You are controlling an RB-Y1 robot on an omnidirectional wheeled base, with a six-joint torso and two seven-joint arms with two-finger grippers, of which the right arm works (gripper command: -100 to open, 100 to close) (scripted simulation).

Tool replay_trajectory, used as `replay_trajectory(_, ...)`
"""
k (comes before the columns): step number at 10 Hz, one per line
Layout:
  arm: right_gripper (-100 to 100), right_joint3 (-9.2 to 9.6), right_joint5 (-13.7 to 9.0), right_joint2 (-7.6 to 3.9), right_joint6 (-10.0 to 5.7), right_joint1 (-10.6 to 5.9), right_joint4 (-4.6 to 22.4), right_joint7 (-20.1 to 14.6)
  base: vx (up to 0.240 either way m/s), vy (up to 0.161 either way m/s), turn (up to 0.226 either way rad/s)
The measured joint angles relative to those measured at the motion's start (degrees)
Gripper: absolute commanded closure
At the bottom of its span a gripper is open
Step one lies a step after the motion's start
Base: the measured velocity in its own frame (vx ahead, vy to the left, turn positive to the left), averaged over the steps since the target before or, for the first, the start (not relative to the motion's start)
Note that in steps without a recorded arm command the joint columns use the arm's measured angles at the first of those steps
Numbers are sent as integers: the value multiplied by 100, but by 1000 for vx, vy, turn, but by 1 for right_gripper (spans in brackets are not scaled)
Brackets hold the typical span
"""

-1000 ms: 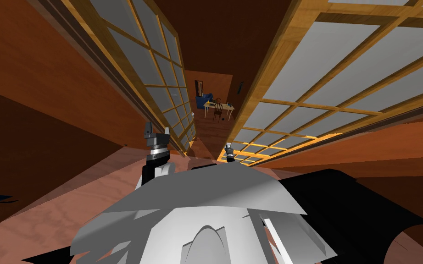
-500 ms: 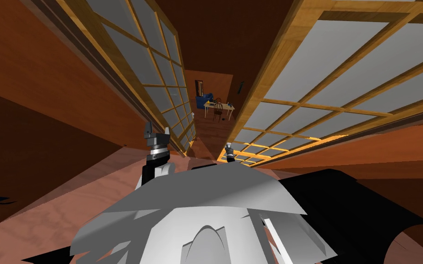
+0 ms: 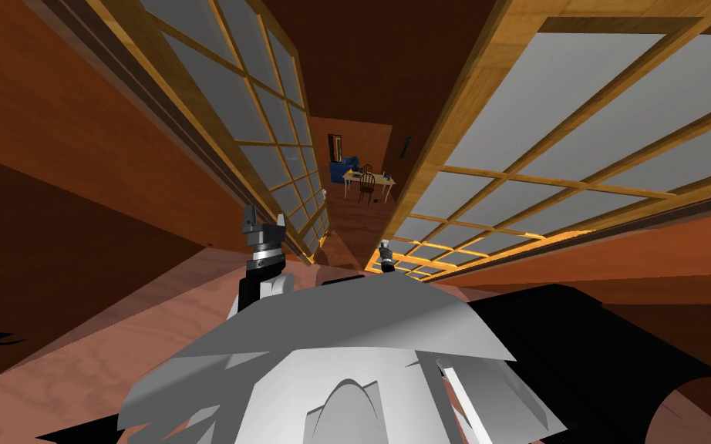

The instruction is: Push the door open

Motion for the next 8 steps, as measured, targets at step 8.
replay_trajectory(8,100,-54,-192,-25,-86,-135,176,-1121,35,-6,2)
